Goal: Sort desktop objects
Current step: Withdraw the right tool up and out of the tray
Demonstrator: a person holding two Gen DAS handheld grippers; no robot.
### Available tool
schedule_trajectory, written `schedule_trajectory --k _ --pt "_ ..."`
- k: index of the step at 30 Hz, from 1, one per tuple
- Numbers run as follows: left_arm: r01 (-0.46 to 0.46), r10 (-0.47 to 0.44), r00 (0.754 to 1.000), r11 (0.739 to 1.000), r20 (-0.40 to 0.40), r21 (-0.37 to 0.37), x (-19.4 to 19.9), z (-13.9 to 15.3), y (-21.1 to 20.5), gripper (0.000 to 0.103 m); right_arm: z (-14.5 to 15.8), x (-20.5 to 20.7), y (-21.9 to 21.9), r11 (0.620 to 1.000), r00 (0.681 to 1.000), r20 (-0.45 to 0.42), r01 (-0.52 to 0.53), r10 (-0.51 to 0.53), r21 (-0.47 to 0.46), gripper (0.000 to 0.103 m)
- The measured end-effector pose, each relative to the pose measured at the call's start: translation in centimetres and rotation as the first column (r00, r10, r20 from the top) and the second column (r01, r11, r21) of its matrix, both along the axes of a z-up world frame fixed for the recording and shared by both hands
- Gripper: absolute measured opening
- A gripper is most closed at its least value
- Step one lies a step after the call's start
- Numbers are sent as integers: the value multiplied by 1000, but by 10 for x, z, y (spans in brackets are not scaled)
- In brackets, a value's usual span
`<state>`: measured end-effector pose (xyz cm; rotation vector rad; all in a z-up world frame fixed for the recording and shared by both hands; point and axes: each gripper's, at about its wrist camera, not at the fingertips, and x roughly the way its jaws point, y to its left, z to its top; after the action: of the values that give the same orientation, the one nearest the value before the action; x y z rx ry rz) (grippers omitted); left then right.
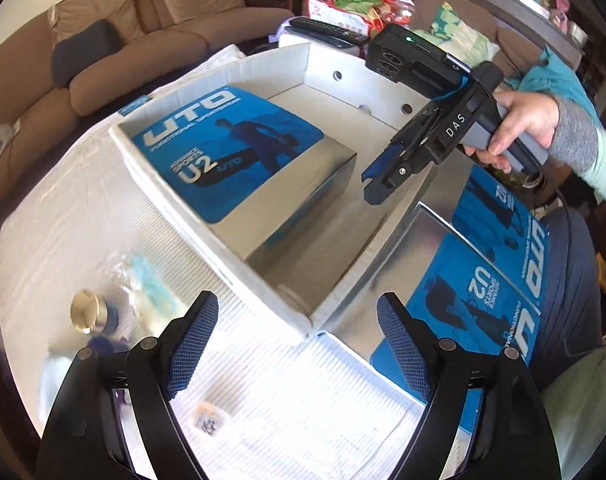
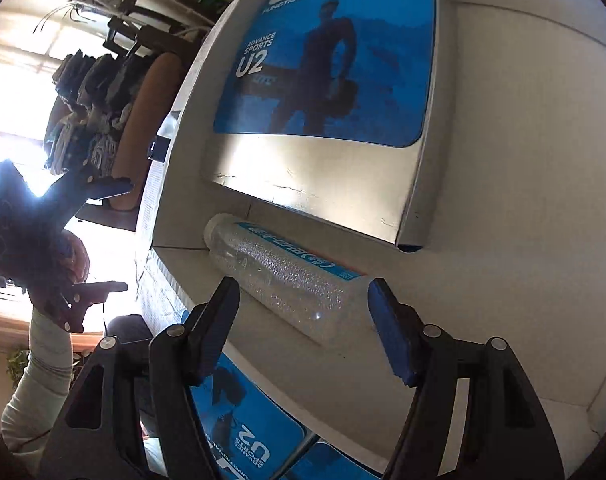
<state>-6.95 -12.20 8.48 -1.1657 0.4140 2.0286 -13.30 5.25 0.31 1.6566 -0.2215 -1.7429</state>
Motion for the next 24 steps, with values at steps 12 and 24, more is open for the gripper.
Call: schedule_trajectory --k 12,24 --pt "-109 108 992 994 -69 -13 30 8 12 88 71 59 4 995 953 -299 77 -55 61 75" --pt "-257 256 957 966 -139 11 58 28 19 103 114 111 12 992 902 -419 125 -108 13 103"
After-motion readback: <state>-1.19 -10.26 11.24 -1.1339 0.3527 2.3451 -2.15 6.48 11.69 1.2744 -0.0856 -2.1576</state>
